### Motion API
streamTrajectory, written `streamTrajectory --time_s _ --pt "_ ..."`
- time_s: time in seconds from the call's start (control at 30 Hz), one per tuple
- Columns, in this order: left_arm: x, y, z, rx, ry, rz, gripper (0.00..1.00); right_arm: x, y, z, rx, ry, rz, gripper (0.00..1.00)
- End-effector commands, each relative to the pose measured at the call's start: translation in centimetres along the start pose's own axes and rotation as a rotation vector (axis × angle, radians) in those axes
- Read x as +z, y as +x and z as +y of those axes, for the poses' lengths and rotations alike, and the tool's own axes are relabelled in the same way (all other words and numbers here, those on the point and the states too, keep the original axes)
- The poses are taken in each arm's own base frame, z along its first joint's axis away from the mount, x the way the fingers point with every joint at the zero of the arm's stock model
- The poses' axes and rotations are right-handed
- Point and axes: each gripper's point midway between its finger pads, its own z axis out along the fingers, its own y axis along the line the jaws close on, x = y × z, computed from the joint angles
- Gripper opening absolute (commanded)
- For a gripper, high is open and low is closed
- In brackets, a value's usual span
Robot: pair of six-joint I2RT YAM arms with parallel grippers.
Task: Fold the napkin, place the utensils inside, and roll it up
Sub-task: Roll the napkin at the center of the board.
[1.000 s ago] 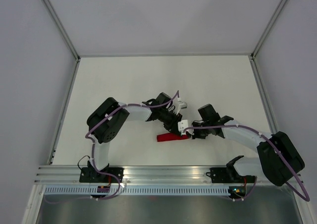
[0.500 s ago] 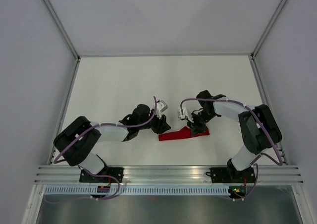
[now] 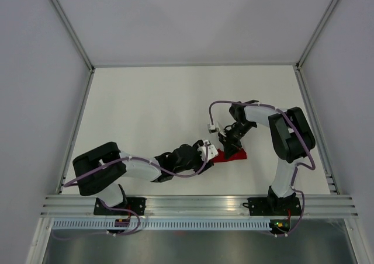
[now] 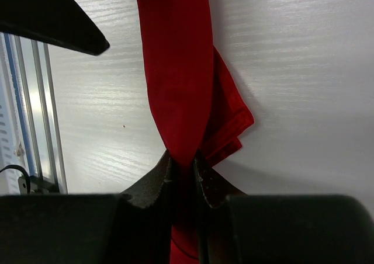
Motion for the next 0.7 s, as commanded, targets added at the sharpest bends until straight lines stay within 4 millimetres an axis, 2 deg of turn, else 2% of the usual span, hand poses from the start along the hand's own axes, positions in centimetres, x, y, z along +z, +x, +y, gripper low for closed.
streamTrajectory --time_s 0.0,0.07,0.1,0.13,0.17,0.2,0.4,0.47,0.57,0.6,0.67 --pt "1.4 -2.1 0.5 0.216 -0.059 -0.033 0.69 0.9 1.1 -1.4 -0.027 -0.002 0.039 0.12" --pt "1.9 -1.3 0.2 0.273 -0.069 -0.005 0.71 1.0 1.2 -1.6 -0.017 -0.006 0.043 0.12" --pt "2.3 -1.5 0.0 0.33 -0.073 -0.006 0.8 1.0 1.2 -1.7 -0.015 -0.007 0.044 0.12" --pt "2.5 -1.7 0.4 0.364 -0.106 -0.011 0.81 1.0 1.2 -1.8 -0.01 -0.01 0.047 0.12" --pt "2.9 -0.8 0.4 0.403 -0.112 0.015 0.81 1.1 1.3 -1.8 -0.008 -0.014 0.049 0.12" --pt "3.2 -1.2 0.4 0.455 -0.123 0.008 0.81 1.2 1.3 -1.9 -0.003 -0.017 0.05 0.12" --pt "4.4 0.7 0.2 0.566 -0.1 0.075 0.78 1.3 1.5 -2.1 0.005 -0.019 0.059 0.11" --pt "4.7 1.6 -0.1 0.585 -0.068 0.117 0.7 1.4 1.7 -2.1 0.007 -0.025 0.063 0.11" --pt "4.8 4.1 -1.1 0.594 0.014 0.205 0.37 1.4 1.6 -2.1 0.008 -0.032 0.06 0.11" --pt "4.9 4.3 -1.6 0.576 0.042 0.21 0.24 1.4 1.6 -2.1 0.006 -0.033 0.059 0.12" --pt "4.8 5.0 -2.1 0.551 0.068 0.24 0.14 1.4 1.6 -2.1 0.006 -0.034 0.058 0.12"
